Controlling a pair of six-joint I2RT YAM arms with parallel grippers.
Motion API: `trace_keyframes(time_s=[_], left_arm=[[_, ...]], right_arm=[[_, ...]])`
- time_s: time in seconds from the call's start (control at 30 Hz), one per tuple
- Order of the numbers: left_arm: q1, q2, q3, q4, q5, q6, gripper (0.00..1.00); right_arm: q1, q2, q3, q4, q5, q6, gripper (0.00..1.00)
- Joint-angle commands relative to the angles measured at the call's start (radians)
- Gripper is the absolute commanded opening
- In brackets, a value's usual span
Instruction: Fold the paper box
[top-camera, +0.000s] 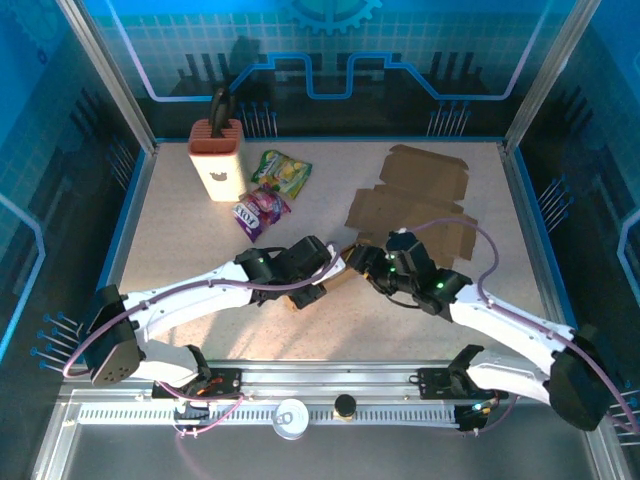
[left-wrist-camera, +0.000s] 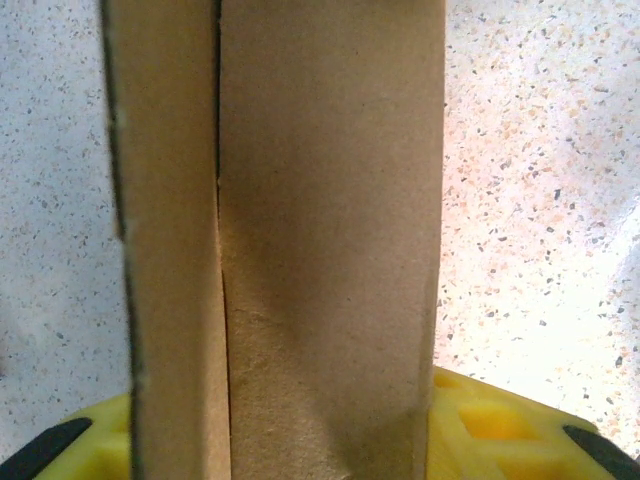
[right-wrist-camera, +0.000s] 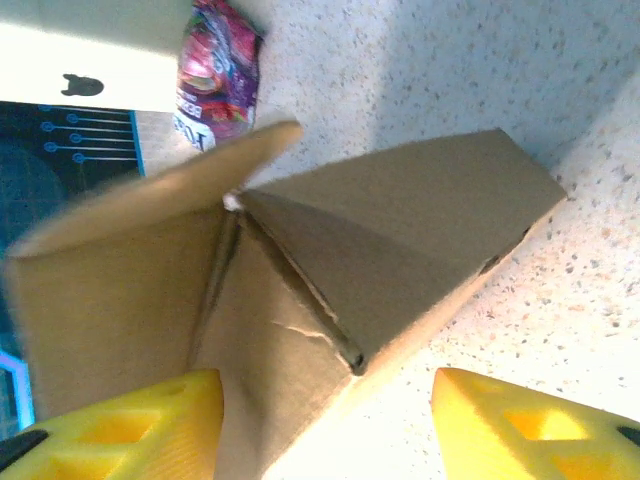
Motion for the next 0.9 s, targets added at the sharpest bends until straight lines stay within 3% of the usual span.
trace_keyframes(time_s=[0.0,0.07,0.2,0.3,0.37,0.47,0.87], left_arm=[[0.003,-0.024,-0.011,0.018,0.037,-0.007,0.38],[0.003,-0.025,-0.011,0.014,0.058,-0.006,0.38],[0.003,-0.021,-0.006,0.005,0.094,-0.001,0.38],[0.003,-0.016,-0.005,0.002,0.121,0.003,0.39],[0.004,-0.008,-0.003,-0.002,0.126,0.005,0.39],[0.003,0.004,0.0,-0.006,0.132,0.008,0.39],[0.004,0.02,0.003,-0.01,0.124,0.013,0.39]], right_arm=[[-0.084,-0.088,0.054,-0.106,-0.047,-0.196,0.56],[-0.163,-0.115,0.067,-0.098,-0.118,-0.331,0.55],[-0.325,-0.085,0.103,-0.047,-0.376,-0.606,0.49],[-0.371,-0.03,0.139,-0.057,-0.503,-0.8,0.51],[-0.373,0.009,0.175,-0.107,-0.52,-0.89,0.54],[-0.371,0.069,0.207,-0.131,-0.562,-0.955,0.58],[-0.342,0.116,0.203,-0.203,-0.61,-1.054,0.52]])
